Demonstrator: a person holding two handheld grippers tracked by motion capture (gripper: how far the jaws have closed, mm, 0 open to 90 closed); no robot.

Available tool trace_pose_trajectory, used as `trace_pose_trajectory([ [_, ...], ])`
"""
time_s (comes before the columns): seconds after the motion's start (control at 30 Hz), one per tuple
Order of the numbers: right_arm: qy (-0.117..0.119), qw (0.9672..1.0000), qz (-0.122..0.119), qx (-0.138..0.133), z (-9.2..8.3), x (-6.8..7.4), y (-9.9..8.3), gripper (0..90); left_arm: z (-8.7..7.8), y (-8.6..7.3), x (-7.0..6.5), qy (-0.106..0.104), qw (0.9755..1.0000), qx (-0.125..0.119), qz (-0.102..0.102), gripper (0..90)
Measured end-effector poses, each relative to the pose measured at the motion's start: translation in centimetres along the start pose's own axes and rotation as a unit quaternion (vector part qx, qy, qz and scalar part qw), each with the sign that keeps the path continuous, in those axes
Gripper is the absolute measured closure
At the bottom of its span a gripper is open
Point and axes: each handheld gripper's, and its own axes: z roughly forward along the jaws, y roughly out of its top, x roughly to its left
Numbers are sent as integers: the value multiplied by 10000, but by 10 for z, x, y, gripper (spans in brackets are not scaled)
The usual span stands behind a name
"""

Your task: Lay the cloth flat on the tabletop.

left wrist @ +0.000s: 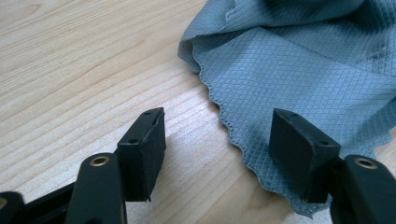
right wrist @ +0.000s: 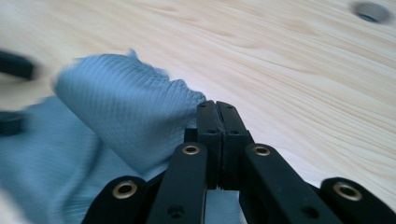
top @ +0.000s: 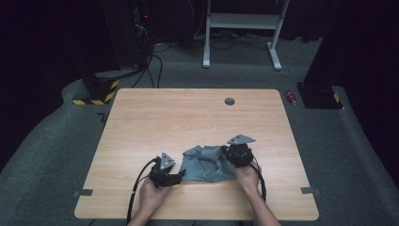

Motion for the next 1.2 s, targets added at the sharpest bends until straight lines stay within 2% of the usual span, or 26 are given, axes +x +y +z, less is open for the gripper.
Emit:
trace_pose_trajectory([
  [0.03, -62, 10000, 60, 29, 1, -5, -1, 893, 0, 0, 0, -1, 10000, 0, 0, 366],
  [0.07, -187, 9994, 263, 131, 4, -15, -4, 888, 0, 0, 0, -2, 10000, -1, 0, 365],
  [0.13, -219, 9989, 356, 202, 5, -19, -5, 882, 0, 0, 0, -3, 10000, -2, 1, 365],
  [0.17, -232, 9983, 452, 267, 7, -22, -8, 814, 0, 0, 0, -4, 10000, -2, 0, 364],
  [0.23, -229, 9983, 468, 250, 5, -21, -9, 786, 0, 0, 0, 1, 10000, -6, 1, 364],
  [0.27, -127, 9992, 364, 51, -2, -16, -9, 733, 0, 0, 0, -3, 10000, -1, 1, 363],
  [0.3, -127, 9992, 364, 51, -2, -16, -9, 733, 0, 0, 0, -4, 10000, 0, 2, 363],
  [0.33, -64, 9995, 295, -65, -6, -11, -8, 709, 0, 0, 0, 0, 10000, -5, 3, 363],
  [0.4, 116, 9998, -5, -167, -10, 2, -3, 646, 0, 0, 0, 1, 10000, -4, 4, 363],
  [0.43, 116, 9998, -5, -167, -10, 2, -3, 646, 0, 0, 0, 0, 10000, -6, 1, 363],
  [0.5, 227, 9996, -126, -58, -5, 9, 0, 609, 0, 0, 0, -1, 10000, -5, 2, 362],
  [0.6, 351, 9987, -249, 287, 13, 17, 2, 586, 0, 0, 0, -7, 10000, 2, 5, 361],
  [0.67, 363, 9976, -313, 509, 25, 20, 2, 612, 0, 0, 0, -3, 10000, -3, 3, 360],
  [0.77, 274, 9956, -446, 776, 38, 21, 0, 789, 0, 0, 0, -4, 10000, -2, 8, 360],
  [0.83, 311, 9955, -391, 810, 39, 19, 1, 866, 0, 0, 0, -5, 10000, -2, 11, 358],
  [0.9, 274, 9953, -397, 836, 39, 18, 3, 877, 0, 0, 0, -2, 10000, 2, 29, 358],
  [0.97, 134, 9958, -481, 772, 37, 16, 7, 878, 0, 0, 0, -3, 10000, 1, 31, 357],
  [1.07, 36, 9986, -224, 476, 30, 7, 16, 869, 0, 0, 0, -3, 10000, 2, 30, 356],
  [1.13, -36, 9994, -75, 331, 27, 0, 21, 868, 0, 0, 0, -2, 10000, -1, 28, 357],
  [1.2, -161, 9995, -32, 279, 26, -5, 25, 868, 0, 0, 0, -2, 10000, 0, 29, 357],
])
